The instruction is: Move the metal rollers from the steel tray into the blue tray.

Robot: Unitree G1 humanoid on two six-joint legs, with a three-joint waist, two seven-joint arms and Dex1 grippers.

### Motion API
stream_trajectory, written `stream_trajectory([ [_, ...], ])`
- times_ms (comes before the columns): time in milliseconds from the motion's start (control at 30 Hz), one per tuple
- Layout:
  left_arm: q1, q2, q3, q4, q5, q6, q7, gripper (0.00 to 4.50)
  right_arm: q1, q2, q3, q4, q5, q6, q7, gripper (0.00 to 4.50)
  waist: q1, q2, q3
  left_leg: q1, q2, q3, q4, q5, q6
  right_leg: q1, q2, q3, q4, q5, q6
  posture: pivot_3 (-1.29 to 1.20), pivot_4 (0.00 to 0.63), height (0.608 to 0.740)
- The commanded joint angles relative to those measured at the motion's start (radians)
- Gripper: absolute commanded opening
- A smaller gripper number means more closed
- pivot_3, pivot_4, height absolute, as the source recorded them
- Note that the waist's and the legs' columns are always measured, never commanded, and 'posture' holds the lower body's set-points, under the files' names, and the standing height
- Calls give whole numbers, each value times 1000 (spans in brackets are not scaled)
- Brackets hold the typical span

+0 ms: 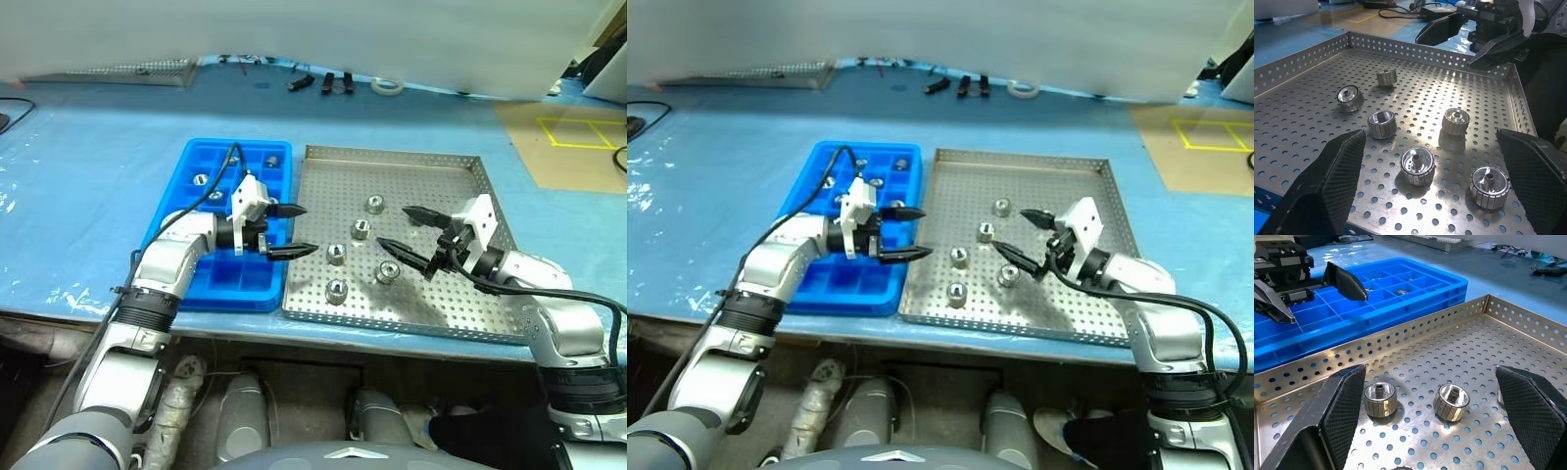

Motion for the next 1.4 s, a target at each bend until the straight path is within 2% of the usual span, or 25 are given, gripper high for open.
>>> stream_trajectory([
  [33, -26, 17, -4, -33, -25, 37, -38, 4500, 11, -10, -34, -37, 10, -20, -3, 4466, 0, 0, 0, 0, 0, 0, 0, 0, 0, 0, 0, 0, 0, 0, 0, -64, 150, 740],
  [667, -69, 14, -9, 8, 4, 33, -54, 4500, 37, 6, -26, -58, 12, -26, -34, 4466, -1, 0, 0, 0, 0, 1, 0, 0, 0, 0, 0, 1, 0, 0, 0, -93, 150, 740],
  [833, -134, -14, -31, 61, 42, 38, -21, 4500, 53, 6, -38, -83, 16, -21, -49, 4466, 0, 0, 0, 0, 0, 1, 0, 0, 0, 0, 0, 1, 0, 0, 0, -124, 150, 740],
  [1000, -237, -70, -71, 192, 79, -23, -57, 4500, 88, 8, -52, -123, 10, -22, -82, 4466, -4, 0, 0, 1, 0, 3, 0, 0, 0, 0, 0, 1, 0, 0, 0, -177, 150, 740],
  [1167, -331, -116, -197, 410, 250, -197, -67, 4500, 155, 18, -84, -193, 15, -13, -138, 4466, -10, 0, 0, 1, 0, 4, 0, -1, 1, 0, 0, 3, -1, 0, 1, -258, 150, 740],
  [1400, -429, -204, -237, 658, 354, -347, -64, 4500, 304, 50, -137, -314, 13, -10, -225, 4466, -32, 0, 0, 1, -1, 6, 1, -2, 3, 0, 0, 4, -2, -1, 2, -368, 150, 740],
])
